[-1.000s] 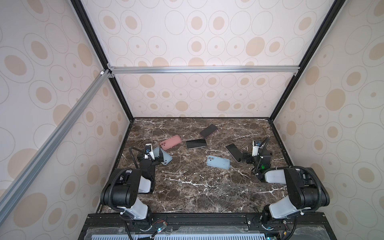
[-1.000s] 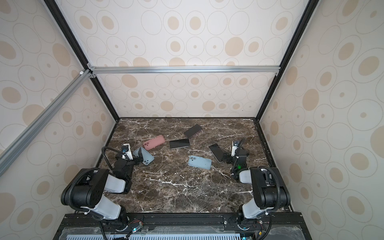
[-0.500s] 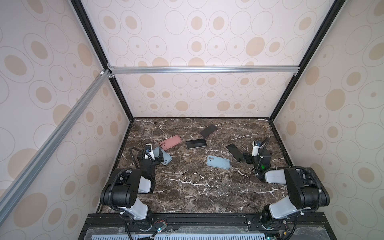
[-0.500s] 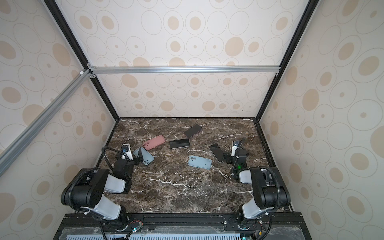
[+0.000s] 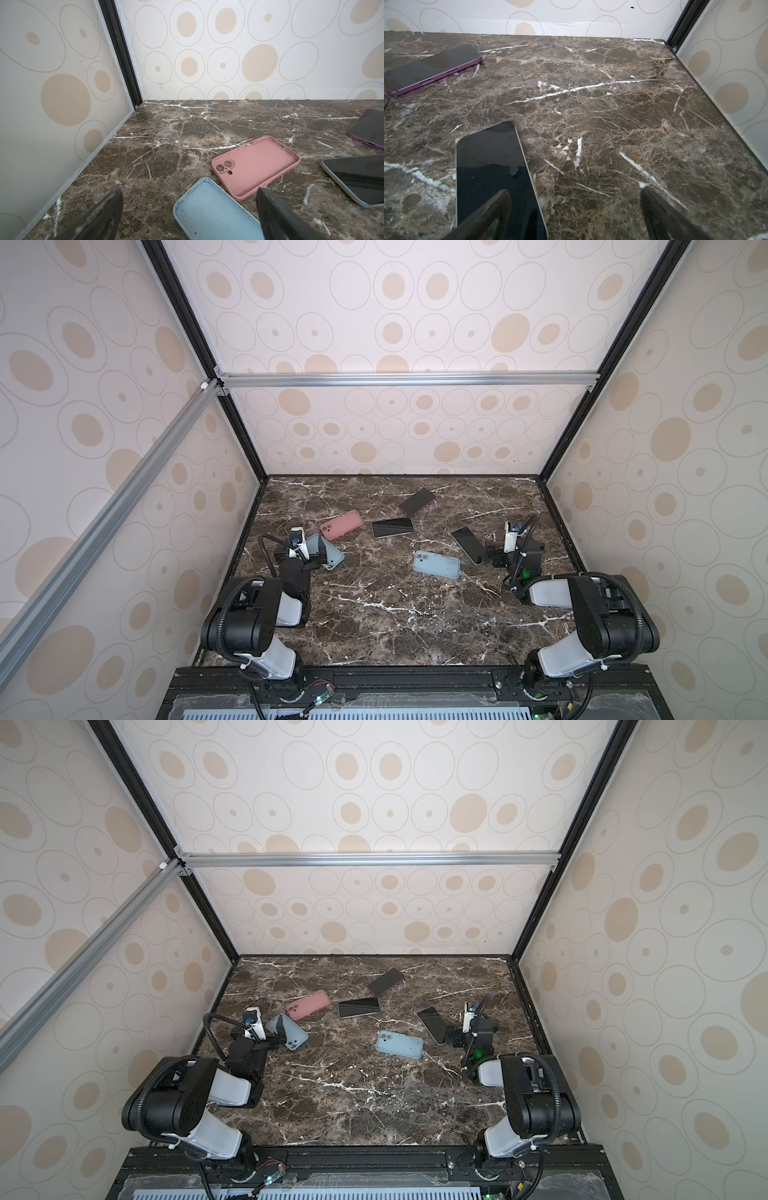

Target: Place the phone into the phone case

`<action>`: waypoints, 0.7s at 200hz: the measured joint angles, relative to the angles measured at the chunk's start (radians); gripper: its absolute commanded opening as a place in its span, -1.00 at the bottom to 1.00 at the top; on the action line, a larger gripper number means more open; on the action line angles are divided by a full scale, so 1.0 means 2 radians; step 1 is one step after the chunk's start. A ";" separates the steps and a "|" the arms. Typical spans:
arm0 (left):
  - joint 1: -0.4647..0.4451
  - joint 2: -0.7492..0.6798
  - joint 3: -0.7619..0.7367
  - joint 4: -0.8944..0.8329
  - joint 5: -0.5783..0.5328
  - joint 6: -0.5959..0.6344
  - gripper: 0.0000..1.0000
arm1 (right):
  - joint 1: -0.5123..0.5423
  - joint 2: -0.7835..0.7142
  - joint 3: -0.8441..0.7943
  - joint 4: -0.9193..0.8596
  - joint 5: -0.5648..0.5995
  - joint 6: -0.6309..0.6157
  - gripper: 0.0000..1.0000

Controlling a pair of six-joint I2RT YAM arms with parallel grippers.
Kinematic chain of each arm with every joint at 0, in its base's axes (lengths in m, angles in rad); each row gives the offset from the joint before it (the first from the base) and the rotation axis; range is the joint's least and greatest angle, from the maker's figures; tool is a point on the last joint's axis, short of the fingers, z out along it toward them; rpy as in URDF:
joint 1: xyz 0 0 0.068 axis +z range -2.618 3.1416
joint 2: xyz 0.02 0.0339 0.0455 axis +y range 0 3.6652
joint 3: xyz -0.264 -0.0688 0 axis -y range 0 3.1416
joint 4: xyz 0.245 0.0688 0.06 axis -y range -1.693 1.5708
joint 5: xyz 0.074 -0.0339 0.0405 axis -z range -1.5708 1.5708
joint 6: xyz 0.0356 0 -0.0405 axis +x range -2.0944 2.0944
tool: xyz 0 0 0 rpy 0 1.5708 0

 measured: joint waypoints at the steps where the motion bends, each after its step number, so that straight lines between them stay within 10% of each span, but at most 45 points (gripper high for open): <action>1: 0.000 0.000 0.000 0.000 0.000 0.000 1.00 | 0.000 0.000 0.000 0.000 0.000 0.000 0.99; 140: -0.040 -0.126 0.110 -0.263 -0.047 -0.039 1.00 | 0.015 -0.125 0.139 -0.322 0.021 0.030 0.91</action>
